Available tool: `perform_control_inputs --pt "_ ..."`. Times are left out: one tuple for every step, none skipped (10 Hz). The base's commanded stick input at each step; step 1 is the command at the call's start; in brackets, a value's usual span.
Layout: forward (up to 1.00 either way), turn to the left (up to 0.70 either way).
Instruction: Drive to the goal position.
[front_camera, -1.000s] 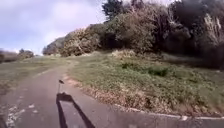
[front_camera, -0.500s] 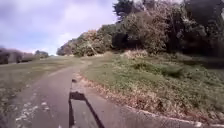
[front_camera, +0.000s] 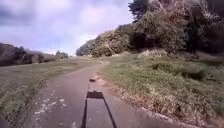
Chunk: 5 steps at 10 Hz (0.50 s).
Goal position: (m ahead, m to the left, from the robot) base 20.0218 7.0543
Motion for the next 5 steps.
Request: perform_control_inputs --pt "0.0 0.04" --pt "0.0 0.04" --pt "0.0 0.04" --pt "0.0 0.02" --pt "0.0 0.01"
